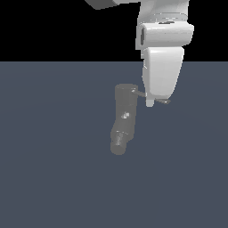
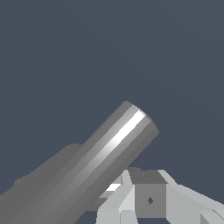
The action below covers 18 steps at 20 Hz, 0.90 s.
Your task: Turn on the faucet by rotating a designated handle.
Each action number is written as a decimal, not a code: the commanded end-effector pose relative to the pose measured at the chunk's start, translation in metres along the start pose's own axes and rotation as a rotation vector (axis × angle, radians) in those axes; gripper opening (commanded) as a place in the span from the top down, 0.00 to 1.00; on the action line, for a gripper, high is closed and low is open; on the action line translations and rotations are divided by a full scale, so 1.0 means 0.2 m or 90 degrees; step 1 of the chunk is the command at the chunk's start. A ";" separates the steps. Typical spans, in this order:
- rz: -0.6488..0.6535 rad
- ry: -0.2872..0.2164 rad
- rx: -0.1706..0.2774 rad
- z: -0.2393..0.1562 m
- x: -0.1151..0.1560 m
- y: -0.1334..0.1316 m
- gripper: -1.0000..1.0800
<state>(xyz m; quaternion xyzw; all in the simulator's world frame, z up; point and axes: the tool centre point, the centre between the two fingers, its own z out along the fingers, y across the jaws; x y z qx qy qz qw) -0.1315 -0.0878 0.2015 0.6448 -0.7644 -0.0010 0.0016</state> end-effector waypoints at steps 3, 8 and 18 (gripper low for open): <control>0.005 0.000 0.002 0.00 0.09 -0.08 1.00; 0.008 0.000 0.002 0.00 0.17 -0.15 1.00; 0.013 -0.001 0.002 0.00 0.31 -0.27 1.00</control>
